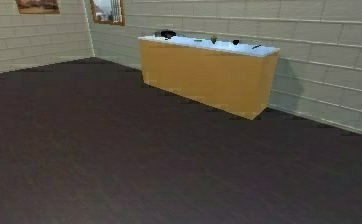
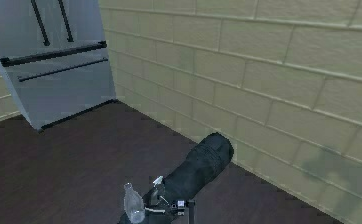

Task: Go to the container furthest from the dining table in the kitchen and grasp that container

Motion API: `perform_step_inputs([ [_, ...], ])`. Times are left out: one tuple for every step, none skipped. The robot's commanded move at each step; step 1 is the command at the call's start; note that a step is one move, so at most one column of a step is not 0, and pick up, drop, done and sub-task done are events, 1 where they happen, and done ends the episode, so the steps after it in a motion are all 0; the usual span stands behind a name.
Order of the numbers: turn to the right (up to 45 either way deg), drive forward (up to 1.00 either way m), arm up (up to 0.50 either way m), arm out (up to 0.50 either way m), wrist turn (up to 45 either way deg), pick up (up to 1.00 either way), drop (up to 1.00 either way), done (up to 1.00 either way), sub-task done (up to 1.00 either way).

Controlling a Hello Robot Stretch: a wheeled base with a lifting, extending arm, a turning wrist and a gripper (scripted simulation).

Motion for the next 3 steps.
perform_step_inputs([
  [0.0,0.0,0.0,0.0,0.0,1.0,0.0,0.0,0.0],
  [0.0,0.0,0.1,0.0,0.0,0.0,0.0,0.0,0.0],
  [0.0,0.0,0.0,0.0,0.0,0.0,0.0,1.0,0.0],
])
